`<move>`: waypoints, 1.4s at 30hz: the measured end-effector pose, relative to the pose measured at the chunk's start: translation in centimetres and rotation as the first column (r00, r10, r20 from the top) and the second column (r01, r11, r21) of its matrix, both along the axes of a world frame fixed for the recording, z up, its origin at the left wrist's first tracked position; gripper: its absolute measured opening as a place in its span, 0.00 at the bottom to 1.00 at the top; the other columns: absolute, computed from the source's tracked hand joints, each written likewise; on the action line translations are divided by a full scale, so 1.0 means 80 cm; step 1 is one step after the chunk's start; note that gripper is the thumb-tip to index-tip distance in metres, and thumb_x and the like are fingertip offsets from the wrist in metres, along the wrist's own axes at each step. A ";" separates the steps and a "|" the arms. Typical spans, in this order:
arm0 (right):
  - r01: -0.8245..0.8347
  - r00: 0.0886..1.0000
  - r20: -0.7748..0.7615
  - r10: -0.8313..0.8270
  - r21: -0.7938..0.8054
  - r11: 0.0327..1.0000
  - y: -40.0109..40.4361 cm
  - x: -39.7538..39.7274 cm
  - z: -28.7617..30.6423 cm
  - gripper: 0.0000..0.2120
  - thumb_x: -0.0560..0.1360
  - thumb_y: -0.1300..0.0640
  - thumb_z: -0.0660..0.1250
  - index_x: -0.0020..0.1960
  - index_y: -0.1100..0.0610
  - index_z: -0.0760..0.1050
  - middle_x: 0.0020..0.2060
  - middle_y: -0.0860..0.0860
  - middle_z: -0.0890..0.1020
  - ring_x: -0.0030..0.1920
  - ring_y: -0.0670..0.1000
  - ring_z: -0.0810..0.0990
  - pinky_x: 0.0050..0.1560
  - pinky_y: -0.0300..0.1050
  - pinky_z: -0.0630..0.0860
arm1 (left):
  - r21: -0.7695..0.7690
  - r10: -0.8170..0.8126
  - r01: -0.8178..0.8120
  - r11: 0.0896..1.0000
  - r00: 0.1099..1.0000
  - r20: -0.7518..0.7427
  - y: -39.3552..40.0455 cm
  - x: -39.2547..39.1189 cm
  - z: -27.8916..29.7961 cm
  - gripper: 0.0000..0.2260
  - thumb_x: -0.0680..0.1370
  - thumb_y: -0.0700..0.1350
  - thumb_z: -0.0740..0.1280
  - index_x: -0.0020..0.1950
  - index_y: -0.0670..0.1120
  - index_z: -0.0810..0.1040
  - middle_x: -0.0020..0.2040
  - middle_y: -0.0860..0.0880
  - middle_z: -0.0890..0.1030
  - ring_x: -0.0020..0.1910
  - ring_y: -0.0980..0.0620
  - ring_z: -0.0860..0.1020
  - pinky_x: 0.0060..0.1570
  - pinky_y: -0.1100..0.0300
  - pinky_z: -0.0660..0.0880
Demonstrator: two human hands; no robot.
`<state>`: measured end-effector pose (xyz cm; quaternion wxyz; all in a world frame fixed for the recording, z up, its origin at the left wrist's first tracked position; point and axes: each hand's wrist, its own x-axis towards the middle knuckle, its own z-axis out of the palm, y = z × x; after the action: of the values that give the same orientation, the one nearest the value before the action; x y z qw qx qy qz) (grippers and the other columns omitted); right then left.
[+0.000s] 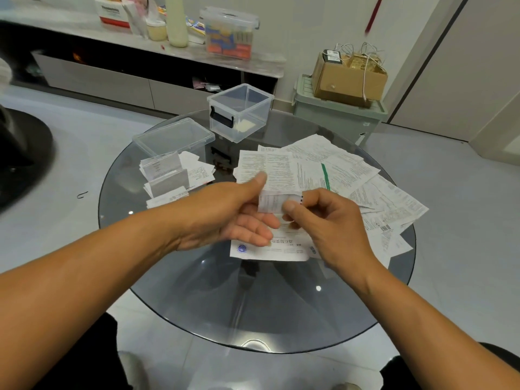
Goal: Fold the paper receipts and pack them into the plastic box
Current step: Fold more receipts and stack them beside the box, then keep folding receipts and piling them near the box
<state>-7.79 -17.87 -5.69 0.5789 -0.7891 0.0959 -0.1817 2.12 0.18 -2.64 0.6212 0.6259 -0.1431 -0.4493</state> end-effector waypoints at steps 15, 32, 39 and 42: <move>-0.162 0.976 -0.187 0.109 -0.295 0.942 0.017 0.012 -0.002 0.06 0.80 0.49 0.70 0.51 0.47 0.85 0.45 0.41 0.86 0.48 0.42 0.83 0.50 0.43 0.79 | 0.542 -0.339 -0.622 0.566 0.423 0.840 0.105 0.036 0.024 0.16 0.71 0.63 0.75 0.44 0.54 0.74 0.42 0.55 0.80 0.41 0.51 0.77 0.44 0.51 0.78; -0.320 0.934 -0.294 0.205 -0.427 0.845 0.042 0.018 -0.011 0.07 0.83 0.46 0.65 0.51 0.46 0.80 0.47 0.41 0.80 0.49 0.42 0.76 0.48 0.38 0.73 | 0.482 -0.356 -0.543 0.687 0.328 0.875 0.103 0.024 -0.021 0.08 0.75 0.42 0.72 0.39 0.52 0.76 0.41 0.52 0.78 0.41 0.48 0.77 0.36 0.56 0.71; -0.131 0.991 -0.075 0.109 -0.476 0.870 0.043 0.022 -0.015 0.06 0.82 0.49 0.68 0.53 0.46 0.85 0.43 0.44 0.79 0.47 0.43 0.77 0.44 0.30 0.66 | 0.637 -0.637 -0.413 0.651 0.158 0.754 0.085 -0.008 -0.025 0.15 0.73 0.33 0.65 0.55 0.48 0.80 0.54 0.49 0.77 0.53 0.48 0.78 0.51 0.54 0.76; -0.129 0.986 0.007 0.167 -0.605 0.786 0.061 0.020 -0.020 0.10 0.81 0.53 0.69 0.60 0.47 0.85 0.43 0.47 0.75 0.44 0.46 0.74 0.40 0.33 0.67 | 0.724 -0.712 -0.400 0.563 0.210 0.670 0.086 -0.010 -0.030 0.14 0.75 0.36 0.65 0.56 0.51 0.79 0.54 0.51 0.78 0.53 0.50 0.79 0.49 0.58 0.76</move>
<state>-6.17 -13.01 -7.29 0.3132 -0.9312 -0.0465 -0.1805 1.35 7.06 -5.03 -0.0324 0.9360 -0.3483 -0.0400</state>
